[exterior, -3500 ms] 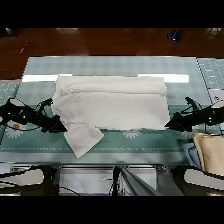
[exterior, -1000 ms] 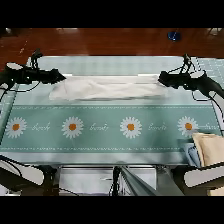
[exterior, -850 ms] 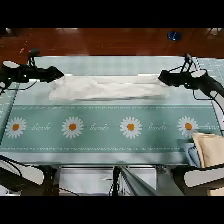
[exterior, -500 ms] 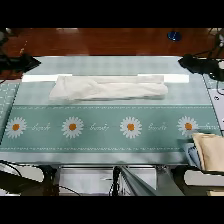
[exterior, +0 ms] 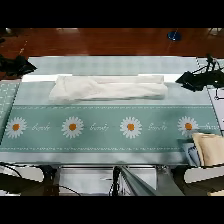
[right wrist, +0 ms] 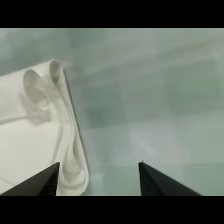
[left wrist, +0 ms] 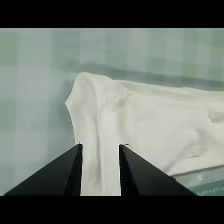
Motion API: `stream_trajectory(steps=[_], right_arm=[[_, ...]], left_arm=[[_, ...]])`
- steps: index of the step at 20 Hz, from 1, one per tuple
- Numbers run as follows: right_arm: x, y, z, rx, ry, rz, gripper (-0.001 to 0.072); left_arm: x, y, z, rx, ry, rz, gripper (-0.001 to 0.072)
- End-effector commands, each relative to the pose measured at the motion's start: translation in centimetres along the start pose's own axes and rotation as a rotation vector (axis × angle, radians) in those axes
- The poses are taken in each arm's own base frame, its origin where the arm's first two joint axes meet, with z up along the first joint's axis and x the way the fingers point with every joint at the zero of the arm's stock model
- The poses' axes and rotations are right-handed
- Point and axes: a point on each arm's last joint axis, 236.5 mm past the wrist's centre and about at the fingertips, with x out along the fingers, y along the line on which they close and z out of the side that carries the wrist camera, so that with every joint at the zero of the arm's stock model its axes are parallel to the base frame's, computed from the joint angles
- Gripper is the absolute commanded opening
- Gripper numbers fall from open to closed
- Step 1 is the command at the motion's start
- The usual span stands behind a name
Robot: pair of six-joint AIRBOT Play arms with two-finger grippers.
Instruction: Fold the shirts.
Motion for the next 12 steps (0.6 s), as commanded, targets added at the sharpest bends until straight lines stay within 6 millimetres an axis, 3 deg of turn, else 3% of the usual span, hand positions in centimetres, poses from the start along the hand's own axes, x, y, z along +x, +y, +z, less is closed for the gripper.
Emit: stream_trajectory(steps=[1, 7, 12], right_arm=[[2.9, 2.0, -1.3, 0.074, 0.060, 0.169, 0.0558], [5.3, 1.8, -1.4, 0.171, 0.070, 0.216, 0.0554], [8.4, 5.3, -2.8, 0.132, 0.102, 0.232, 0.0508]], left_arm=[[0.4, -0.6, -1.2, 0.014, 0.055, 0.009, 0.0294], [0.8, -1.4, -1.6, 0.029, 0.078, -0.002, 0.0294], [1.6, -2.7, -1.9, 0.052, 0.094, -0.015, 0.0294]])
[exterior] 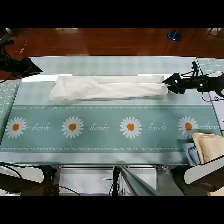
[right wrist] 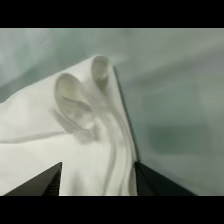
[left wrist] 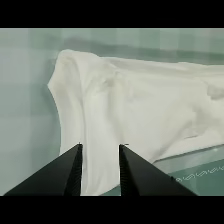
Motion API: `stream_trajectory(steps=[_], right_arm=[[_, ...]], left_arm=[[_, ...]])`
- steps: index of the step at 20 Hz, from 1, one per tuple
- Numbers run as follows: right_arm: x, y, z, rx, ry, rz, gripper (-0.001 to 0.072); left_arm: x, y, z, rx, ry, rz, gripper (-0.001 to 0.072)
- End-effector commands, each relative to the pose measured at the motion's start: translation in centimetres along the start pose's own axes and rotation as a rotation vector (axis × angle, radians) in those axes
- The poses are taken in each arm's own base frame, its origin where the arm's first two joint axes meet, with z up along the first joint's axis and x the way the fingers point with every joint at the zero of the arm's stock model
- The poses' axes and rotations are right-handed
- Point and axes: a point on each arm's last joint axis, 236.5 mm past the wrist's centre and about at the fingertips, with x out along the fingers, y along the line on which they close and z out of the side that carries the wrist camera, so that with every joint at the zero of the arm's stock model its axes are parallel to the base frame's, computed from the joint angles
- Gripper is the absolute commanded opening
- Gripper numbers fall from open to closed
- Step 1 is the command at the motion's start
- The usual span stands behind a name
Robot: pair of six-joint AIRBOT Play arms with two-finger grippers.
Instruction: Fold the shirts.
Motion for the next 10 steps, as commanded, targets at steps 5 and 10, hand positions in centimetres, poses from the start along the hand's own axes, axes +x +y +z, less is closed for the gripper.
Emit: stream_trajectory(steps=[5, 10], right_arm=[[4.7, 4.2, -2.5, -0.071, 0.067, 0.048, 0.0028], [-1.8, 12.0, 0.5, -0.268, -0.056, 0.116, 0.0020]], left_arm=[[1.4, -2.6, -0.4, 0.050, 0.033, -0.023, 0.0294], [2.1, -7.8, -0.1, 0.011, 0.029, -0.179, 0.0030]])
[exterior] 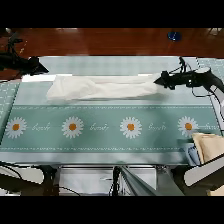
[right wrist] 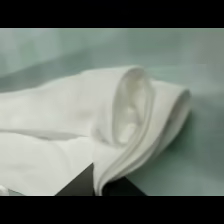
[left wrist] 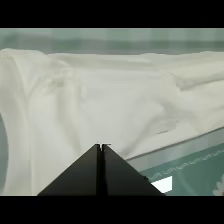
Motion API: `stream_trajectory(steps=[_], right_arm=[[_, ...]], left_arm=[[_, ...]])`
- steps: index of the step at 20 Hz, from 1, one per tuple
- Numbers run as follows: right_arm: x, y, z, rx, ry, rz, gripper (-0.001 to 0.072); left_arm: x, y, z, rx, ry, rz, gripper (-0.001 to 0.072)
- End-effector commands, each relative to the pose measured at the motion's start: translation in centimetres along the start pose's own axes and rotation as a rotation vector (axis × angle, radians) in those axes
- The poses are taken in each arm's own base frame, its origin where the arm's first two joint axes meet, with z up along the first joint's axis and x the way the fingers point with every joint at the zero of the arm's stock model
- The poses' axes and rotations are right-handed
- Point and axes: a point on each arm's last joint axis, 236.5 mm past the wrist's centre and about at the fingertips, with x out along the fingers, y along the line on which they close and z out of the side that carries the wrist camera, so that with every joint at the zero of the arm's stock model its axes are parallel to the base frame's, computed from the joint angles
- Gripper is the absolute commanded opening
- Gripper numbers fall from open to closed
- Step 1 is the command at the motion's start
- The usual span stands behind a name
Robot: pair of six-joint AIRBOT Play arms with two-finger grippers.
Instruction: Fold the shirts.
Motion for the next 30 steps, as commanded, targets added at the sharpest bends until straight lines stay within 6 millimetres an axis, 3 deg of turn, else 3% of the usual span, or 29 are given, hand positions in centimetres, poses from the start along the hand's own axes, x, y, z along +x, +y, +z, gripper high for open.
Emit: stream_trajectory(steps=[1, 4, 8, 12, 15, 18, 23, 30], right_arm=[[-4.3, 5.4, 2.2, -0.144, -0.077, 0.014, 0.0020], [-7.9, 8.7, 2.0, -0.224, -0.091, -0.008, 0.0020], [-10.6, 10.5, 0.2, -0.265, -0.060, -0.040, 0.0020], [-12.6, 11.2, -1.2, -0.296, -0.032, -0.084, 0.0020], [-13.9, 11.4, -2.5, -0.327, -0.003, -0.119, 0.0020], [-15.3, 11.7, -3.5, -0.361, 0.013, -0.154, 0.0020], [-17.1, 13.0, -4.3, -0.401, -0.001, -0.169, 0.0020], [-17.7, 14.0, -4.9, -0.413, -0.002, -0.155, 0.0020]], left_arm=[[0.9, -5.4, 0.7, -0.021, -0.016, -0.161, 0.0030], [3.2, -11.2, 0.5, 0.001, 0.003, -0.257, 0.0030], [8.6, -18.5, -1.8, 0.062, 0.062, -0.295, 0.0030], [14.9, -24.0, -6.1, 0.054, 0.167, -0.320, 0.0030], [18.0, -27.6, -10.3, 0.056, 0.270, -0.376, 0.0030], [20.0, -29.5, -13.1, 0.047, 0.332, -0.396, 0.0029], [22.3, -30.2, -16.0, 0.005, 0.402, -0.378, 0.0028], [25.8, -33.4, -22.3, -0.032, 0.504, -0.347, 0.0028]])
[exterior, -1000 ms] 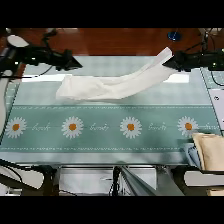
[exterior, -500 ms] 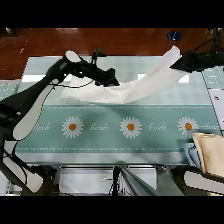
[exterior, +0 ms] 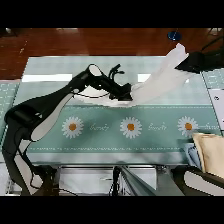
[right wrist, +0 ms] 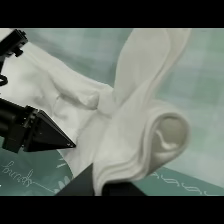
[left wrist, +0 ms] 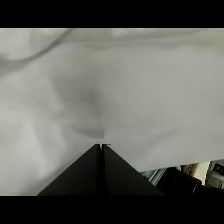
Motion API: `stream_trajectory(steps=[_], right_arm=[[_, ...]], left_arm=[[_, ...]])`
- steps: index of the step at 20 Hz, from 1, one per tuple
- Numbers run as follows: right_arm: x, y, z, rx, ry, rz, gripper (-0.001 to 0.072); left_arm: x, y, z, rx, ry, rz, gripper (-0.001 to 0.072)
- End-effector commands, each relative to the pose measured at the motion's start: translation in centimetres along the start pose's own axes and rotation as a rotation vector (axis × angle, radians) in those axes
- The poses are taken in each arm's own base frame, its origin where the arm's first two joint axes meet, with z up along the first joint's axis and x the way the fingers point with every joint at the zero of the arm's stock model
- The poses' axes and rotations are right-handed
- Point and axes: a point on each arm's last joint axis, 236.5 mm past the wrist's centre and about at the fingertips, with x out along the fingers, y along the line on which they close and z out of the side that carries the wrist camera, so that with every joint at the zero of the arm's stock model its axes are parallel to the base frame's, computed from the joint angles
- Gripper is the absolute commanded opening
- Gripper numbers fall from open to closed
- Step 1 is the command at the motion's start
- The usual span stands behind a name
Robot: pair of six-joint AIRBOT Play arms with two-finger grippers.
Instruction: Fold the shirts.
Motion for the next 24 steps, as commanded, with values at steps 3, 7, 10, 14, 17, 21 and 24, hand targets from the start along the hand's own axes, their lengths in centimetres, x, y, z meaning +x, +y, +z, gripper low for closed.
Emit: stream_trajectory(steps=[3, 7, 10, 14, 17, 21, 24], right_arm=[[-0.4, 1.0, -0.1, -0.003, -0.001, 0.026, 0.0020], [-0.4, 1.3, -0.4, -0.001, 0.010, 0.043, 0.0020], [-0.4, 1.2, -0.6, -0.003, 0.019, 0.038, 0.0020], [-0.4, 1.2, -1.1, -0.007, 0.040, 0.038, 0.0020], [-0.4, 1.8, -1.0, -0.003, 0.035, 0.060, 0.0020], [1.4, 3.6, -1.4, -0.055, 0.066, 0.038, 0.0020], [4.1, 6.3, -0.7, -0.106, 0.042, 0.016, 0.0020]], left_arm=[[6.2, -0.2, -3.8, -0.091, 0.082, 0.031, 0.0028], [9.0, -1.3, -4.2, -0.178, 0.071, -0.038, 0.0028], [8.4, -1.7, -2.6, -0.160, 0.024, -0.068, 0.0028], [1.3, -3.6, 1.9, 0.001, -0.106, -0.100, 0.0025], [-9.5, -4.4, 4.8, 0.178, -0.242, -0.010, 0.0025], [-27.9, -2.2, 5.4, 0.315, -0.469, 0.282, 0.0026], [-39.1, -0.4, 1.9, 0.304, -0.583, 0.434, 0.0026]])
